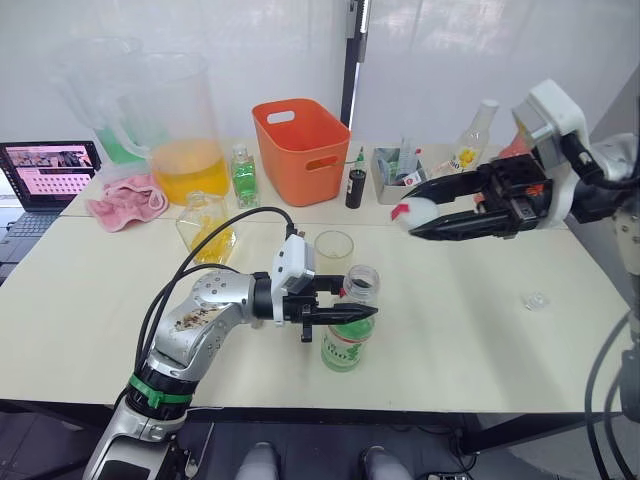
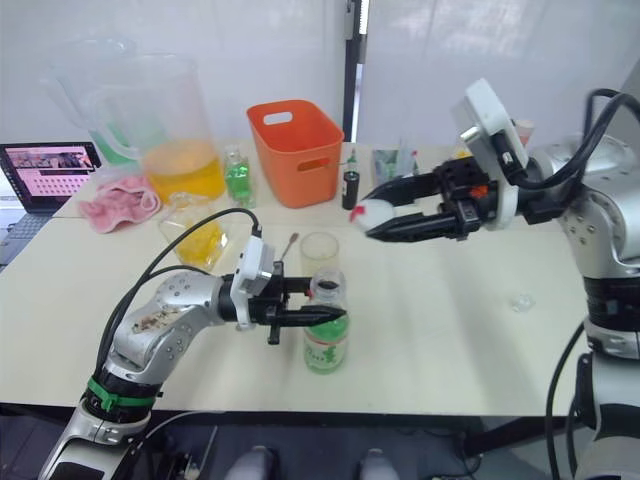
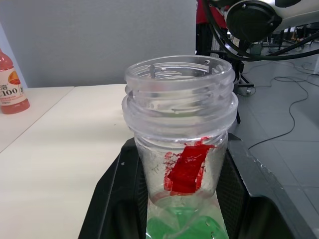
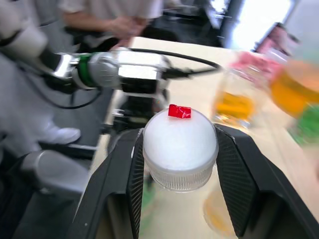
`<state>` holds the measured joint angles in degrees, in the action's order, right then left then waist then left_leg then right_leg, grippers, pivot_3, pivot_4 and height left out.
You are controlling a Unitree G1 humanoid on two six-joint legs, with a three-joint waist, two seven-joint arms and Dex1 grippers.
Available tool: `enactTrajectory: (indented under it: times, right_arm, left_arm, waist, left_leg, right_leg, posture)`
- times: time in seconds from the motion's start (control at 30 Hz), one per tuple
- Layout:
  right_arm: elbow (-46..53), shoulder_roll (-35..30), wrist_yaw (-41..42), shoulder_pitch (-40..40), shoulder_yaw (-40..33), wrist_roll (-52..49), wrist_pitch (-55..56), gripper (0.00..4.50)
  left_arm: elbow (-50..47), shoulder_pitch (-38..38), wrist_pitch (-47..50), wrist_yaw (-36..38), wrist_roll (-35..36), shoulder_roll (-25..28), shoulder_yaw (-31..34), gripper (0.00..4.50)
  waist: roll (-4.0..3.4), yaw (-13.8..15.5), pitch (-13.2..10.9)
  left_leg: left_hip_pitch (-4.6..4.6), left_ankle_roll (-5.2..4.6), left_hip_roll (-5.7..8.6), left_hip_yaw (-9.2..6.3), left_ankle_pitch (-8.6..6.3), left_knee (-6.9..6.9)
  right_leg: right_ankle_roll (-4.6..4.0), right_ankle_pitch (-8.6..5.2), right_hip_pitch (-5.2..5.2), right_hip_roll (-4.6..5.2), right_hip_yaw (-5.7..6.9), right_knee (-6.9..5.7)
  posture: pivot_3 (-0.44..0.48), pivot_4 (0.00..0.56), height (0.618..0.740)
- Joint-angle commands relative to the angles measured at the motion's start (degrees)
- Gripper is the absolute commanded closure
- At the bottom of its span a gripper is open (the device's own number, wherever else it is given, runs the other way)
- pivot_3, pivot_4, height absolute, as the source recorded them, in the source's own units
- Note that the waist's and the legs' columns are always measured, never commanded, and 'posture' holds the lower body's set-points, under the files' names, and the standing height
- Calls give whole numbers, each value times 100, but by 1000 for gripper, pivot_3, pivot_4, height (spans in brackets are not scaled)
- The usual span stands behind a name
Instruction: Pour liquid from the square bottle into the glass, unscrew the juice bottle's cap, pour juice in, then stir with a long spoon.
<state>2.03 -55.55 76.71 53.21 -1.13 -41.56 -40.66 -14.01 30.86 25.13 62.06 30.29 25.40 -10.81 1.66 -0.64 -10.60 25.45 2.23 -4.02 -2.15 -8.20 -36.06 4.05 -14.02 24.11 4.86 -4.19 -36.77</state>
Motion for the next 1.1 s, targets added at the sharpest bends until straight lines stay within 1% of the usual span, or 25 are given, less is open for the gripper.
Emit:
enactTrajectory:
  times: [0.03, 0.1, 0.13, 0.23, 0.3, 0.4, 0.5, 0.57, 0.67, 0.9, 1.1]
  right_arm:
    - [169, -120, -1056, -420, -604, 172, -481, 2900]
    - [191, 19, -2047, -928, -1001, 372, -819, 2900]
    - [227, 88, -2337, -1060, -1113, 425, -894, 2900]
    - [222, 458, -3633, -1707, -1465, 1047, -777, 2900]
    - [171, 764, -4273, -2035, -1701, 1300, -639, 2900]
    - [52, 1068, -4793, -2317, -1781, 1628, -362, 2900]
    - [-73, 1184, -5006, -2444, -1711, 1838, -266, 2900]
    - [-400, 1436, -5364, -2529, -1757, 2026, -47, 2900]
    - [-763, 1639, -5626, -2658, -1656, 2294, 201, 2900]
    - [-1487, 1977, -5866, -2701, -1560, 2595, 572, 2900]
    - [-1745, 2202, -5803, -2684, -1642, 2518, 659, 2900]
  left_arm:
    - [122, 11, -55, -7, -153, 7, -91, 3171]
    - [168, 29, -85, 16, -152, -11, -106, 3171]
    - [185, 36, -95, 23, -153, -15, -110, 3171]
    - [229, 60, -133, 37, -160, -34, -126, 3171]
    - [249, 68, -141, 43, -163, -42, -132, 3171]
    - [277, 84, -146, 41, -176, -57, -141, 3171]
    - [295, 93, -150, 38, -186, -66, -145, 3171]
    - [287, 87, -146, 14, -190, -61, -127, 3171]
    - [286, 86, -139, -11, -197, -53, -111, 3171]
    - [244, 77, -112, -50, -191, -33, -76, 3171]
    - [221, 67, -92, -55, -177, -15, -60, 3171]
  waist:
    - [-3, -3, 1]
    - [-2, 18, 1]
    - [-2, 24, 1]
    - [-3, 24, 1]
    - [-3, 32, 1]
    - [-7, 17, 3]
    - [-9, 15, 4]
    - [-8, 4, 4]
    - [-9, 10, 4]
    - [-12, -14, 6]
    - [-12, -14, 6]
  left_leg:
    - [0, 0, 0, 1, 0, 0]
    - [-2, 0, 0, 0, 0, 1]
    - [1, 0, 1, 0, 0, -3]
    - [5, -1, 2, 2, 0, -8]
    - [4, -1, 3, 1, 1, -7]
    - [6, -1, 4, 2, 1, -8]
    - [5, -2, 5, 1, 1, -8]
    - [5, -2, 5, 1, 1, -9]
    - [3, -2, 5, 1, 1, -9]
    - [2, -4, 7, 1, 2, -8]
    - [2, -5, 7, 0, 3, -9]
  right_leg:
    - [2, 1, 2, 0, -1, -2]
    - [4, 2, -2, 0, 0, -2]
    - [4, 3, -2, 0, -1, -1]
    - [19, 12, -1, 0, -5, 0]
    - [33, 19, -1, 1, -4, -1]
    - [36, 20, -1, 1, -7, 1]
    - [36, 21, -2, 0, -8, 0]
    - [36, 20, -5, 0, -8, 2]
    - [35, 20, -8, 0, -8, 2]
    - [36, 21, -8, 0, -9, 1]
    - [38, 21, -10, 0, -9, 2]
  posture:
    - [0, 150, 703]
    - [0, 150, 703]
    - [0, 150, 703]
    - [0, 150, 703]
    - [0, 150, 703]
    - [0, 150, 703]
    - [0, 150, 703]
    - [0, 150, 703]
    - [0, 150, 703]
    - [0, 150, 703]
    - [0, 150, 703]
